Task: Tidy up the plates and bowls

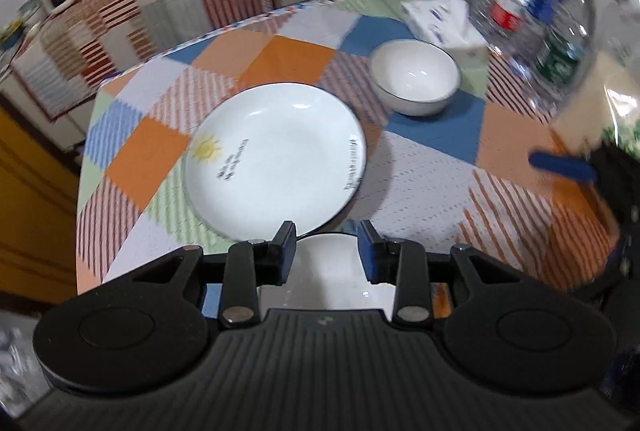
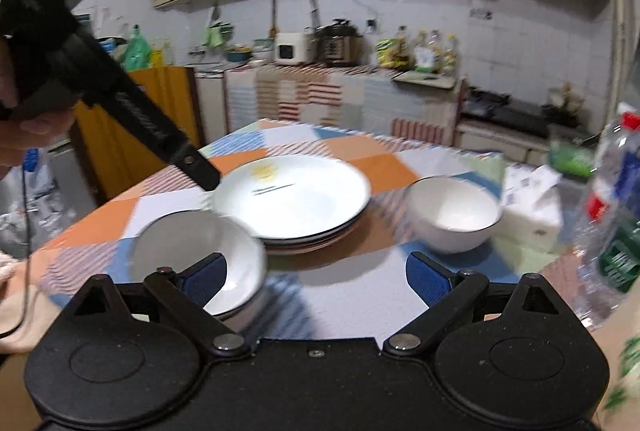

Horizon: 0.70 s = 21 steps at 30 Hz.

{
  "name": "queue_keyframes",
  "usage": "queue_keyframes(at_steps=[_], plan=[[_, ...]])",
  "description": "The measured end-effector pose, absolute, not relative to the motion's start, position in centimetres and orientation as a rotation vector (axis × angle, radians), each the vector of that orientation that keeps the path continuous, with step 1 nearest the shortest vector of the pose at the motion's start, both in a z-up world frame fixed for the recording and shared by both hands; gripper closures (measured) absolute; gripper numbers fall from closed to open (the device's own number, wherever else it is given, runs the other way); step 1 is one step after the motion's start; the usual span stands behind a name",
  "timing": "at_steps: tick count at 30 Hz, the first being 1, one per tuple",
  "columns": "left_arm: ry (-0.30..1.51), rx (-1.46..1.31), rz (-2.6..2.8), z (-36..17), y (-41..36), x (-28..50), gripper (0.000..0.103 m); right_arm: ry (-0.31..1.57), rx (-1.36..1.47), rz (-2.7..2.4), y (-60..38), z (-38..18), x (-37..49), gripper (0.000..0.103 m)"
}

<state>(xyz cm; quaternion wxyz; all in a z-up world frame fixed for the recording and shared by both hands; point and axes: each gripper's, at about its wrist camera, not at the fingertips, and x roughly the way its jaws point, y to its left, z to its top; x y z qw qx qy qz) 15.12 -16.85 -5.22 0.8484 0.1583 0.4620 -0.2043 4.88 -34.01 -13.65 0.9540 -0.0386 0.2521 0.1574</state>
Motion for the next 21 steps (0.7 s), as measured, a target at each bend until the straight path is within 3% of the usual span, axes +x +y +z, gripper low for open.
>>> queue_keyframes(at_steps=[6, 11, 13, 15, 21], plan=[[0.993, 0.274, -0.449, -6.7, -18.5, 16.7, 0.071, 0.467, 0.002, 0.263, -37.2, -13.7, 6.7, 0.005], [1.011, 0.164, -0.454, -7.8, -19.5, 19.6, 0.071, 0.555, 0.092, 0.236, -39.0, -15.3, 9.7, 0.006], [1.01, 0.135, -0.459, -8.3, -20.1, 20.9, 0.07, 0.595, 0.061, 0.242, -38.9, -15.9, 10.4, 0.011], [0.999, 0.125, -0.465, -8.7, -20.9, 22.1, 0.07, 0.589, -0.014, 0.206, -38.4, -16.5, 11.1, 0.01], [0.953, 0.179, -0.445, -9.9, -24.4, 26.0, 0.062, 0.644, 0.017, 0.119, -39.8, -18.6, 15.5, 0.009]])
